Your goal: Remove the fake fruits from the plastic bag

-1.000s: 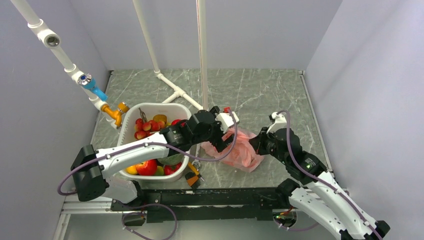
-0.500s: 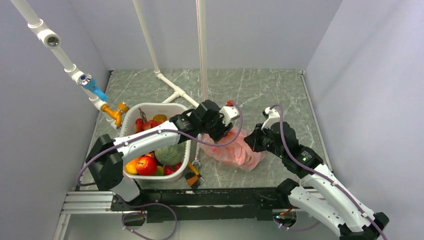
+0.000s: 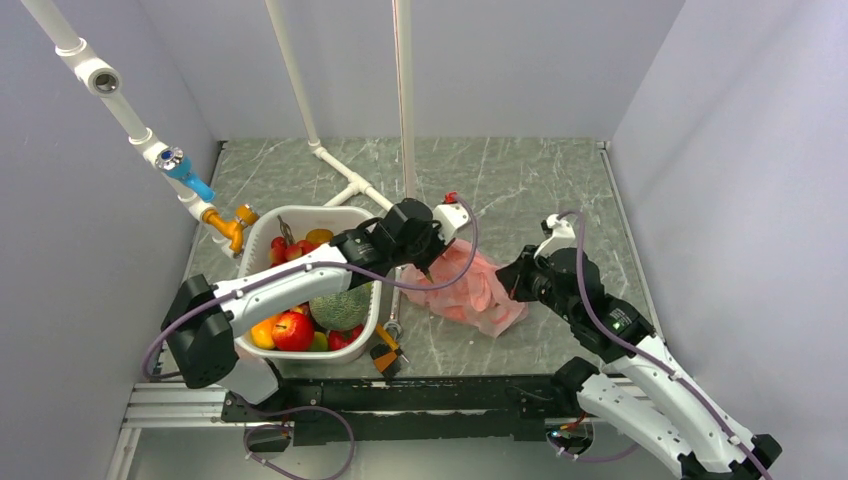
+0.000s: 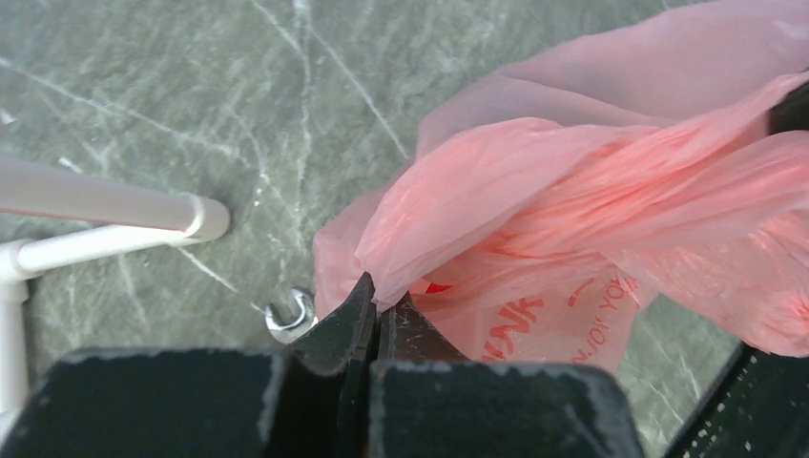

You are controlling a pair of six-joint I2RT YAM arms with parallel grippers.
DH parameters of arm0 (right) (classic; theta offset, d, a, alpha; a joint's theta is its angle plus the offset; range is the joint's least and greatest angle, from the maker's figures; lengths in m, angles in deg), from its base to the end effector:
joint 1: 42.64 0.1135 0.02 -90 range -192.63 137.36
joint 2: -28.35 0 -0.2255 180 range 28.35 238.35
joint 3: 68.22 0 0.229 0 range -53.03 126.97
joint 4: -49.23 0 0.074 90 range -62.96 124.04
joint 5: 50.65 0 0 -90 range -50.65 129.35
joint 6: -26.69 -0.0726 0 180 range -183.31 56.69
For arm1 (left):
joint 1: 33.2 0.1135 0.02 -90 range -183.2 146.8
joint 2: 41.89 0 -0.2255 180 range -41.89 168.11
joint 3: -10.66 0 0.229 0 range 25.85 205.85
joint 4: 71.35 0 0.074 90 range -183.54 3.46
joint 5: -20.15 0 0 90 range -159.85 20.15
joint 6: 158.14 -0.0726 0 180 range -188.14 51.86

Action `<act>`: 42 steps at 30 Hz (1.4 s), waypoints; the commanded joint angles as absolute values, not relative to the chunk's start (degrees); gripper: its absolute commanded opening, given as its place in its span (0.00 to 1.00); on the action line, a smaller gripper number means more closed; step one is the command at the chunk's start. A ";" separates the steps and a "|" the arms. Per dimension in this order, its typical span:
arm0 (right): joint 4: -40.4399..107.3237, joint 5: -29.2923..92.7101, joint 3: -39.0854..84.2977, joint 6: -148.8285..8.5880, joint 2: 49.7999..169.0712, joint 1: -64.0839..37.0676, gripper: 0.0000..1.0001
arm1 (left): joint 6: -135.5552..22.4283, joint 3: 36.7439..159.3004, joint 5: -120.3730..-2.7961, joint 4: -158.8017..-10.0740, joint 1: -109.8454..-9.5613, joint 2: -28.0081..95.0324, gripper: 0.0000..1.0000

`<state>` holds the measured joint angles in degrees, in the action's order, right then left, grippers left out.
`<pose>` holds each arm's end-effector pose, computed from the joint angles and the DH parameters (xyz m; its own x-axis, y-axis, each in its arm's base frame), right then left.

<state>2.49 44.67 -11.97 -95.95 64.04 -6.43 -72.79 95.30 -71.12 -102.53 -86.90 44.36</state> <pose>0.1513 0.1024 0.2609 -0.5808 0.2403 -0.7778 -0.2468 0.8585 0.4496 0.2129 -0.2871 0.2527 -0.2551 0.4842 -0.8369 0.8181 0.5695 0.0801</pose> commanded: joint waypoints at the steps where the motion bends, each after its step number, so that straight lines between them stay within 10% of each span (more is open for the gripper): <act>1: 0.73 51.79 -12.38 -99.56 61.54 -6.35 0.00 | -69.81 94.51 -80.34 -98.97 -85.66 40.28 0.00; 11: -14.30 74.84 -16.24 -122.55 47.40 -6.36 0.05 | -66.28 90.19 -87.28 -95.09 -85.58 35.33 0.00; 21: -10.90 67.46 -16.80 -114.51 33.88 -6.35 0.43 | -65.51 88.68 -80.68 -93.22 -85.62 32.76 0.00; 33: -10.38 53.83 2.61 -91.24 64.00 -6.31 0.97 | -66.27 88.26 -79.47 -92.56 -86.17 31.76 0.00; 42: -16.98 74.41 4.30 -109.09 76.94 -6.39 0.99 | -70.14 87.47 -84.30 -92.34 -89.86 30.88 0.00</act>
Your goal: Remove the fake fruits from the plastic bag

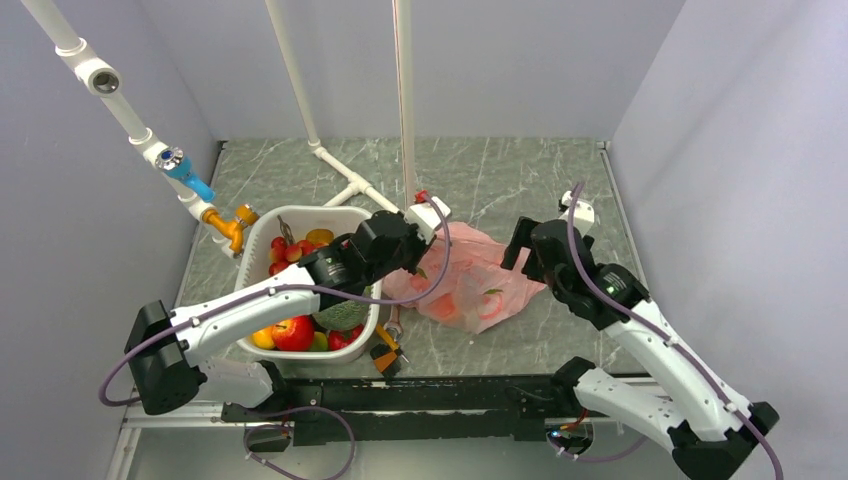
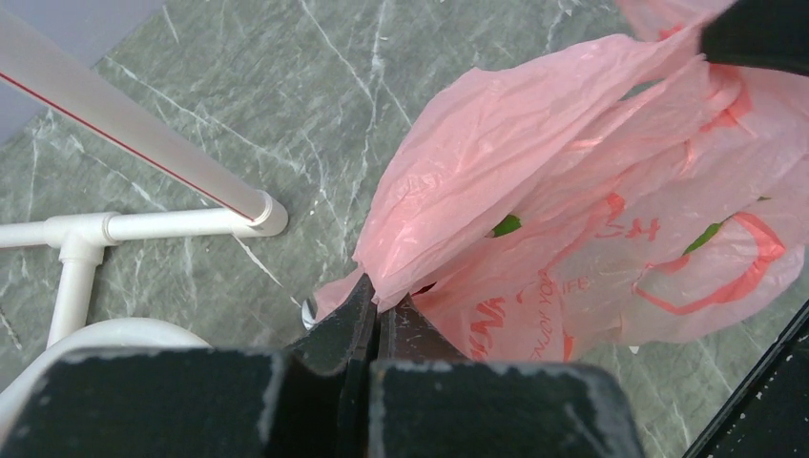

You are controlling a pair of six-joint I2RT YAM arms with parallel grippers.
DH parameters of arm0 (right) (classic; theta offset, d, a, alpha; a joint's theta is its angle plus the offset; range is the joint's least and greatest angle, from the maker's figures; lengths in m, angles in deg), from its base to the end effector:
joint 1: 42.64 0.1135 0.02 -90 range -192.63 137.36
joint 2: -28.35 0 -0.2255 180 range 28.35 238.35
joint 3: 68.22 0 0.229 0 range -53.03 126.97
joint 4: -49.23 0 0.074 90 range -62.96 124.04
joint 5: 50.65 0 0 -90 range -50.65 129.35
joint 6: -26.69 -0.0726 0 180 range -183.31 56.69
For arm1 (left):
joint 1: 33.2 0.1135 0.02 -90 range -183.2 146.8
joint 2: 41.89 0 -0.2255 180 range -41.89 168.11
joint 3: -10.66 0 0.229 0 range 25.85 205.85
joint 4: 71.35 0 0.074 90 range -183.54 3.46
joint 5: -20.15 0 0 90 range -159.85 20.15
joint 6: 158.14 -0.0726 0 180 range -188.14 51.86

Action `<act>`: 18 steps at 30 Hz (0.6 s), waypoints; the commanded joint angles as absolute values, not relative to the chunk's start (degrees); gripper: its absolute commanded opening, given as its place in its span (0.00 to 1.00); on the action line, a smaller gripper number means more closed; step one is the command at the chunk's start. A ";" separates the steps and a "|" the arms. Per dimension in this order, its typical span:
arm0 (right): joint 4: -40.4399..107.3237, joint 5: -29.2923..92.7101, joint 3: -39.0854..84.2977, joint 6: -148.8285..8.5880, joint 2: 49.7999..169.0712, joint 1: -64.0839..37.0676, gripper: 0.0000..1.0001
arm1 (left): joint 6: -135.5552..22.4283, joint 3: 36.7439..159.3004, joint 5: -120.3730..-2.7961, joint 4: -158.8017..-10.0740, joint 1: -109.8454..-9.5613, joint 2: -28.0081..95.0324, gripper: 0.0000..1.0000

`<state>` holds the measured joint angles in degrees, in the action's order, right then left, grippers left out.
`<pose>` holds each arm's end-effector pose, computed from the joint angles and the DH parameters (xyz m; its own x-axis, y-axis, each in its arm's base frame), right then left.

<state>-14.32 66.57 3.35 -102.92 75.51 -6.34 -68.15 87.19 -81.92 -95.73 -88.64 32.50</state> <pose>0.1669 0.0814 0.2860 -0.5453 0.3029 -0.7816 0.1390 0.9522 0.2721 0.1954 -0.2569 0.2844 -0.2146 0.3118 -0.9256 0.6956 0.7141 0.0793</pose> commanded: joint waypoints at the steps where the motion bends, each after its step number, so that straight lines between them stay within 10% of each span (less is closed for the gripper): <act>1: -16.23 74.94 3.17 -109.59 77.19 -6.42 0.99 | -70.24 87.47 -84.34 -92.27 -90.05 30.80 0.00; 10: -13.58 75.27 -5.90 -116.11 71.69 -6.45 0.91 | -69.99 86.70 -84.81 -91.51 -90.27 29.28 0.00; 18: -8.89 72.48 -10.69 -116.72 63.74 -6.50 0.41 | -69.33 85.91 -84.74 -91.77 -90.33 28.14 0.00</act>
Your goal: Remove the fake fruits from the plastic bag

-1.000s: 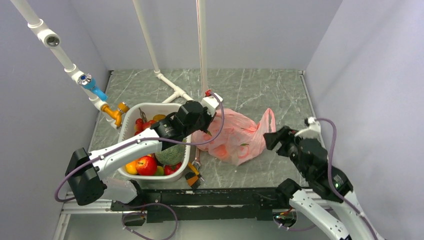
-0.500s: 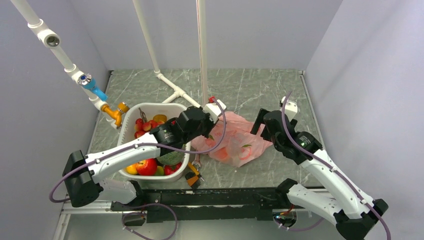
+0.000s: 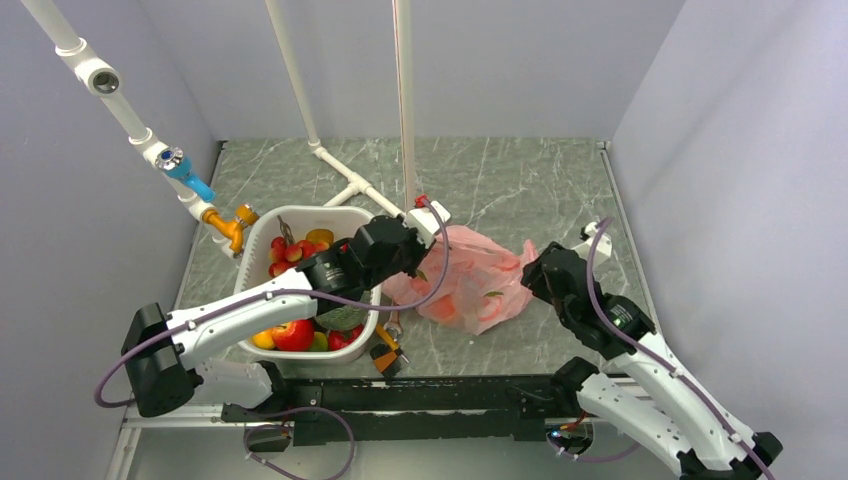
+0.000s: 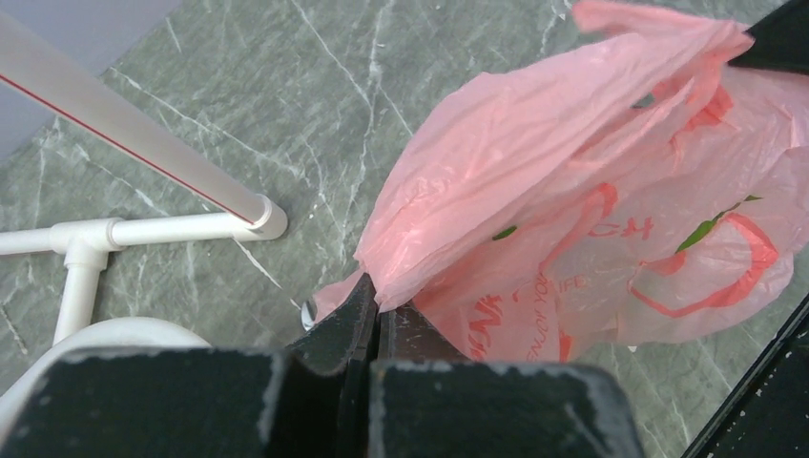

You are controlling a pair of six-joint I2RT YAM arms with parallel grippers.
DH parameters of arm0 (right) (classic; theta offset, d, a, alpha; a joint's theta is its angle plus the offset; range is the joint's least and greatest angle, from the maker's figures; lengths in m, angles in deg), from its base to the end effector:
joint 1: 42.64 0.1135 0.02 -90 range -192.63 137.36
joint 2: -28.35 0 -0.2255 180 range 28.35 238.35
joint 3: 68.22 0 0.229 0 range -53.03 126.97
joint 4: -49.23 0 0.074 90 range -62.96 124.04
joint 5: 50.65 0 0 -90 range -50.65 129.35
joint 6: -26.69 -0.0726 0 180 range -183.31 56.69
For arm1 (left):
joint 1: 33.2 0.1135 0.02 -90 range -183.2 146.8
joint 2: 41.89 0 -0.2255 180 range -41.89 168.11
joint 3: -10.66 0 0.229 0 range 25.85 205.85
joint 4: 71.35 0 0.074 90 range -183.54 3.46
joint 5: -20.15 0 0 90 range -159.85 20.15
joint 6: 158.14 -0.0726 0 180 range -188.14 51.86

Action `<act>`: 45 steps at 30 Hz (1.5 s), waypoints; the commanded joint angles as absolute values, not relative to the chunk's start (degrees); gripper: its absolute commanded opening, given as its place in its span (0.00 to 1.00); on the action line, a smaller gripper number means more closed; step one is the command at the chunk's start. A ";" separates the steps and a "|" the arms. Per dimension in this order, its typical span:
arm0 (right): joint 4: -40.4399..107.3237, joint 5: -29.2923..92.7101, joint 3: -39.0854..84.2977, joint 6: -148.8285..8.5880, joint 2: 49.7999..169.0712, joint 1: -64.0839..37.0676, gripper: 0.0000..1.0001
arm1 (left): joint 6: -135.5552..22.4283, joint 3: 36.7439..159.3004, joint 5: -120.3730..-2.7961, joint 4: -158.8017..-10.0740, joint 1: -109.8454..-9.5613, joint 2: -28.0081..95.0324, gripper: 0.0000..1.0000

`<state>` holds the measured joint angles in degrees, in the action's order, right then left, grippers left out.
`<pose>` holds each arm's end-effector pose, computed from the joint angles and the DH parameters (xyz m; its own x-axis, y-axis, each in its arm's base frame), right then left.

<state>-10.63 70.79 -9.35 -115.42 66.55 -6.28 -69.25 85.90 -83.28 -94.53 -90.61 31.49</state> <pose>0.1532 0.0658 0.2479 -0.4548 0.5013 -0.7361 0.2909 0.8648 0.4092 0.1861 -0.2598 0.2844 -0.1822 0.3200 -0.9298 0.7066 0.7001 0.1025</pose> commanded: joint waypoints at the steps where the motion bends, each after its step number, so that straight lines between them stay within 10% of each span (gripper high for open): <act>1: -9.39 72.75 -10.70 -116.93 62.99 -6.47 0.27 | -68.91 86.24 -84.28 -92.37 -90.34 28.01 0.00; 4: -11.00 73.03 -9.86 -116.73 61.23 -6.51 0.00 | -68.57 87.45 -78.92 -96.41 -90.33 27.41 0.00; 12: -8.17 61.79 -7.10 -100.24 54.93 -6.54 0.00 | -57.10 86.52 -69.21 -107.70 -89.94 23.23 0.66; 21: 1.20 57.91 -10.38 -91.83 51.85 -6.45 0.05 | -42.69 90.64 -63.55 -116.90 -89.90 18.45 0.98; 36: -0.07 52.09 -10.01 -91.47 50.81 -6.40 0.11 | -51.92 133.41 -87.96 -143.31 -94.72 54.48 0.99; 45: -0.87 54.26 -11.63 -95.37 46.73 -6.47 0.17 | -55.01 141.21 -81.09 -136.21 -95.08 64.00 0.87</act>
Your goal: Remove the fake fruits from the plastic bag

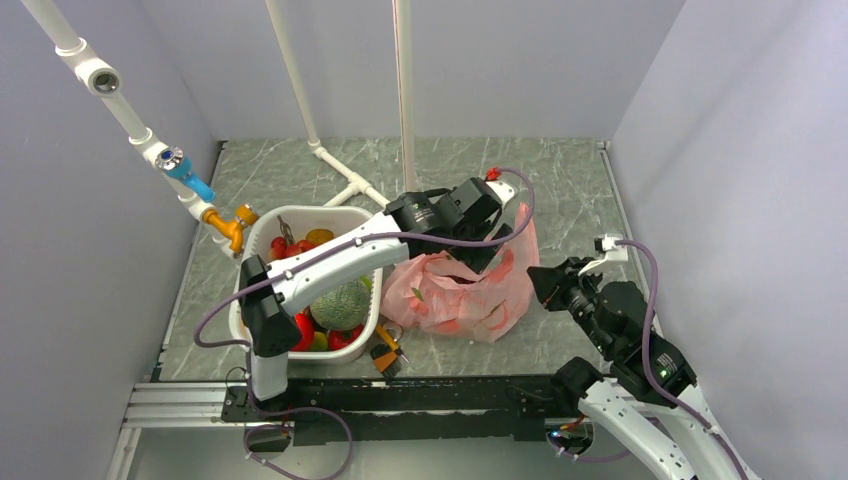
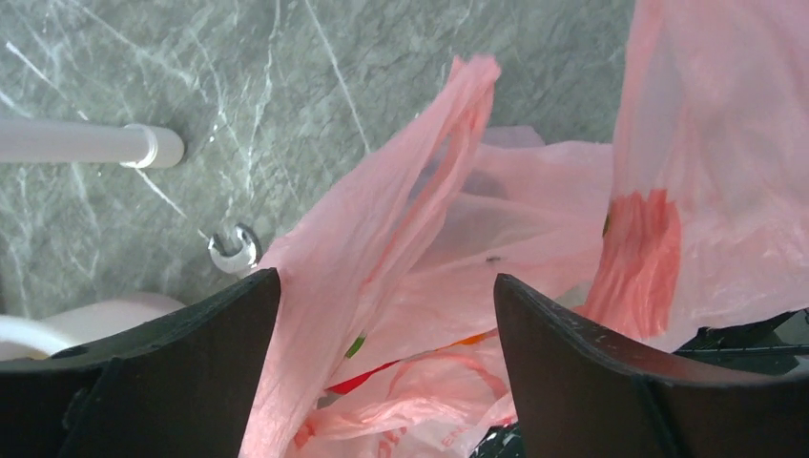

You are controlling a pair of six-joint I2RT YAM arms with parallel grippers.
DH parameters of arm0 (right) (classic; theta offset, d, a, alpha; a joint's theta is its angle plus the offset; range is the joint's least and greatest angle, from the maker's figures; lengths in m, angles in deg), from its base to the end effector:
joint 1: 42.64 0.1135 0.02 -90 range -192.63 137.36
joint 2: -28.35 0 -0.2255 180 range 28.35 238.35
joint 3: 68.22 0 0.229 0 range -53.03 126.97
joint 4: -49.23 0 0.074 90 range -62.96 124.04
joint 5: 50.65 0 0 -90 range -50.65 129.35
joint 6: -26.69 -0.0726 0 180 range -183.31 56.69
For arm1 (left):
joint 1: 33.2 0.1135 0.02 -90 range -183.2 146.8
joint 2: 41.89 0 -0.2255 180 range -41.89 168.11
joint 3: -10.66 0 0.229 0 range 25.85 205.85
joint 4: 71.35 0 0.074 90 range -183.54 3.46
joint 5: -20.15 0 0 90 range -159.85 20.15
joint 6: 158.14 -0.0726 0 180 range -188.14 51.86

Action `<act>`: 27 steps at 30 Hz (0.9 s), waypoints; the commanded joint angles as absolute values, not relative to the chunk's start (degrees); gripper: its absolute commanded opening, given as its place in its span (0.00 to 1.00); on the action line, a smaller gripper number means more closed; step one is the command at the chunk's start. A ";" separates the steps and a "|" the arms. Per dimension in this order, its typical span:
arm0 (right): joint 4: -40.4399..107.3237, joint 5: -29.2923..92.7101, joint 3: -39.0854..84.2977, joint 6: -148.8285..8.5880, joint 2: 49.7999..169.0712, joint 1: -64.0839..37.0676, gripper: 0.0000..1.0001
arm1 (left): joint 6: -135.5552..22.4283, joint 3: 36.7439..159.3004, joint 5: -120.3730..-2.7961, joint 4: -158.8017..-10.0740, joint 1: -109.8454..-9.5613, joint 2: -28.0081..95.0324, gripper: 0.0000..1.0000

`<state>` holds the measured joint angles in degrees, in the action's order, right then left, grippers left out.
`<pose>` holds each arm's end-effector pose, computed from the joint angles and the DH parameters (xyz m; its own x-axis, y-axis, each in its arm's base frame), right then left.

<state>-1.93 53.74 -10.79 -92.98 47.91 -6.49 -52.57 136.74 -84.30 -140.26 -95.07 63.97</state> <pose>0.1146 0.0614 0.2964 -0.3475 0.3400 -0.8739 -0.2349 0.8707 0.4321 0.2007 -0.3370 0.3012 -0.5495 0.4766 -0.6862 0.6528 0.7575 0.0034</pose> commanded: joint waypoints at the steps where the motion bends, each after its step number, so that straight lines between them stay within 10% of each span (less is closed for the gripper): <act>1: -0.97 54.54 -11.79 -96.03 46.71 -6.50 0.17 | -55.34 141.32 -80.16 -135.56 -95.00 64.16 0.78; 10: -3.20 64.17 -11.15 -99.35 46.03 -6.43 0.01 | -45.71 137.91 -58.16 -121.57 -83.48 57.51 0.00; 22: -3.47 75.33 -1.71 -96.59 50.16 -6.41 0.00 | -42.73 147.61 -44.20 -114.51 -77.88 59.27 0.00; 27: -3.96 68.15 -2.00 -95.78 51.97 -6.42 0.03 | -48.87 133.21 -50.28 -115.42 -80.80 53.06 0.57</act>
